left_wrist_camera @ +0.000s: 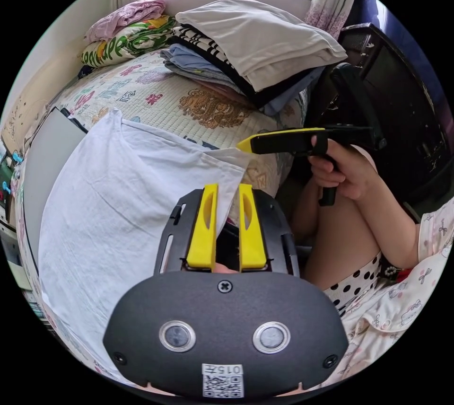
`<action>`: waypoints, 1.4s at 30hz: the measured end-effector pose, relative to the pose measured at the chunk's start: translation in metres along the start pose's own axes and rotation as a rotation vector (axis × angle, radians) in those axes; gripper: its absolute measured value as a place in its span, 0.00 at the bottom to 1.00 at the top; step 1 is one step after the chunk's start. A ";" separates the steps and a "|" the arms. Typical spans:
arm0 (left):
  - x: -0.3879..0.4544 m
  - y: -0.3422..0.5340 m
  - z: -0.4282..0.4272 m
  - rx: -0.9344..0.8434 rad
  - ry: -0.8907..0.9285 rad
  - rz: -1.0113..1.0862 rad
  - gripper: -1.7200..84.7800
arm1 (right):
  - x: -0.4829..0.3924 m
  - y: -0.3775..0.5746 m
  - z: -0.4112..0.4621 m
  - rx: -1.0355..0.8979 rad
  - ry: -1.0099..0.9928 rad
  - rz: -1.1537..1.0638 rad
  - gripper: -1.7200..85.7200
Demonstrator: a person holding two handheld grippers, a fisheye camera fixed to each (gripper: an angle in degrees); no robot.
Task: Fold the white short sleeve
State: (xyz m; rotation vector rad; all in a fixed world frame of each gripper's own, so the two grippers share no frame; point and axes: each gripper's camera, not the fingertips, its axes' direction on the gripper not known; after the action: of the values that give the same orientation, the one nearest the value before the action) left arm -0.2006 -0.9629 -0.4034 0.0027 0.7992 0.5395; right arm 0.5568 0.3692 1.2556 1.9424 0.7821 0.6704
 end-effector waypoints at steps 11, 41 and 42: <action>0.016 -0.017 -0.006 -0.010 -0.011 0.006 0.06 | -0.024 -0.032 -0.005 -0.102 0.041 -0.114 0.01; 0.005 -0.121 0.053 0.054 0.097 -0.052 0.07 | -0.068 -0.065 0.002 -0.136 0.079 -0.164 0.02; 0.008 -0.127 0.061 0.031 0.080 -0.044 0.07 | -0.070 -0.065 0.005 -0.139 0.073 -0.174 0.02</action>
State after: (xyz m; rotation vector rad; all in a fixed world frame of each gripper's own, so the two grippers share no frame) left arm -0.0960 -1.0575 -0.3918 -0.0077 0.8837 0.4881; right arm 0.4983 0.3390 1.1862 1.7105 0.9137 0.6747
